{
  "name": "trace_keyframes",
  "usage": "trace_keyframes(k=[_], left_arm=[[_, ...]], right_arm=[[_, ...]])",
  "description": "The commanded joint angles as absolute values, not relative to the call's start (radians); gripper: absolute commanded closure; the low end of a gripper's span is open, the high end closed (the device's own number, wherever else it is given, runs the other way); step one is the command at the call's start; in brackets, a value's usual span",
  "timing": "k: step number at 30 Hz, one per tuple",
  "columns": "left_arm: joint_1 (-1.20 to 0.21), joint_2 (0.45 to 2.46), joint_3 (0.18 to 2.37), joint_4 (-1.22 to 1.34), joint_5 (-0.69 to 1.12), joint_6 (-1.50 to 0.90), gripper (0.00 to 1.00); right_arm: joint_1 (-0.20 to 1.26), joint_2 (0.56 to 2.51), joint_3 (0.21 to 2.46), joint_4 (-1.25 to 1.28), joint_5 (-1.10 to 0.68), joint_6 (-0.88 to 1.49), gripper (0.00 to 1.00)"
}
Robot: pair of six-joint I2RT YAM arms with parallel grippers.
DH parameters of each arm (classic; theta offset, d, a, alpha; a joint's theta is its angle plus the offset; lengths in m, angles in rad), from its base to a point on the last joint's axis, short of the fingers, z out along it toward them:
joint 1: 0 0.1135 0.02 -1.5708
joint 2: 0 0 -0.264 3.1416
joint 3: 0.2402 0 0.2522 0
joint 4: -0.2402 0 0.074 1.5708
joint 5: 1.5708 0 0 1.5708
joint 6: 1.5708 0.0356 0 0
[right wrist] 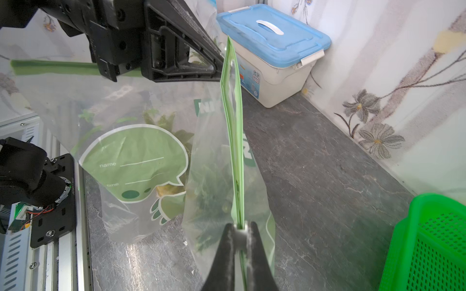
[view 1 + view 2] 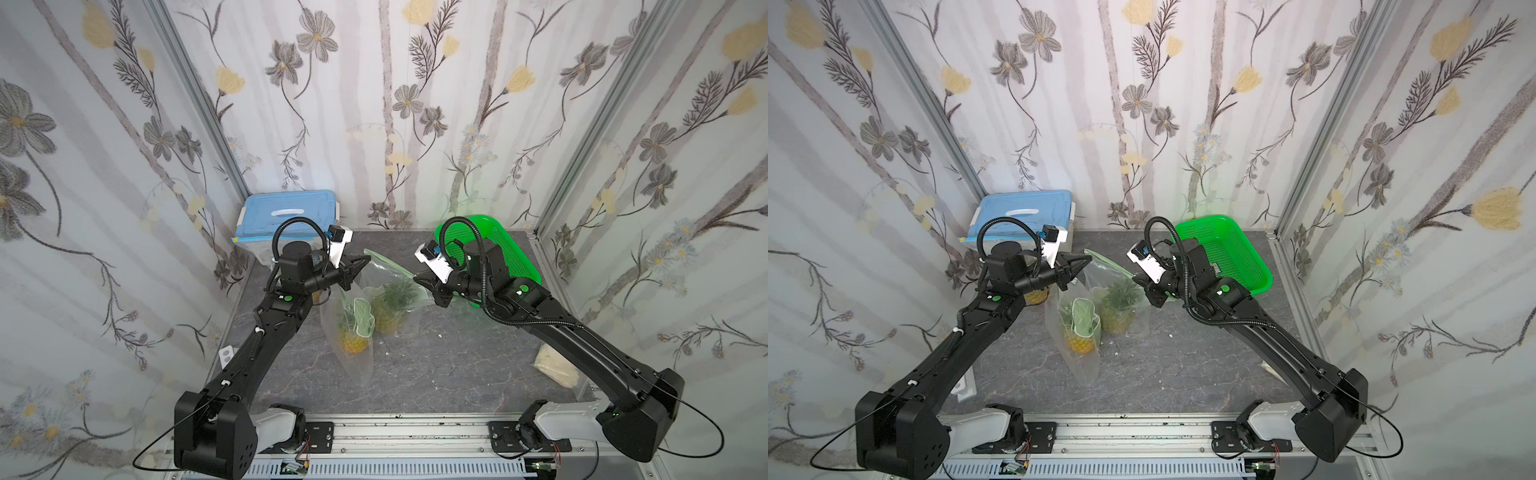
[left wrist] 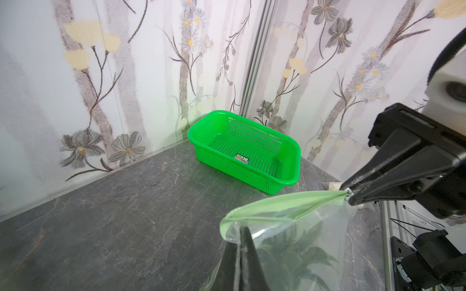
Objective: Open the zip-top bag and take out the pineapple
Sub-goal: Unzip the zipper on the zipper food storage bag.
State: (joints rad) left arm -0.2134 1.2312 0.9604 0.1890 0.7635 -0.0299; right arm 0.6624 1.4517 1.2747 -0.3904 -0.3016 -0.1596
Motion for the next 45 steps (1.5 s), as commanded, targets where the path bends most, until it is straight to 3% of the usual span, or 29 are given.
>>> trace_keyframes(k=[1,11,32,35,40,45], left_arm=[[-0.201,1.242,0.982,0.279,0.652,-0.055,1.00],[-0.175,1.308,1.029,0.285,0.591,-0.082,1.00],[-0.163,1.375,1.041,0.319,0.555,-0.114,1.00],[-0.161,1.372,1.040,0.321,0.554,-0.121,1.00],[-0.163,1.364,1.022,0.353,0.608,-0.143,1.00],[-0.165,1.336,0.994,0.361,0.647,-0.140,1.00]], right_arm=[[0.660,1.406,1.242,-0.425,-0.229,-0.110,0.99],[0.667,1.239,1.123,-0.464,-0.179,0.009,0.99],[0.762,1.199,1.087,-0.537,-0.103,0.103,0.96],[0.762,1.187,1.075,-0.532,-0.111,0.104,0.89],[0.762,1.236,1.112,-0.517,-0.110,0.092,0.68],[0.764,1.270,1.199,-0.500,-0.086,0.079,0.62]])
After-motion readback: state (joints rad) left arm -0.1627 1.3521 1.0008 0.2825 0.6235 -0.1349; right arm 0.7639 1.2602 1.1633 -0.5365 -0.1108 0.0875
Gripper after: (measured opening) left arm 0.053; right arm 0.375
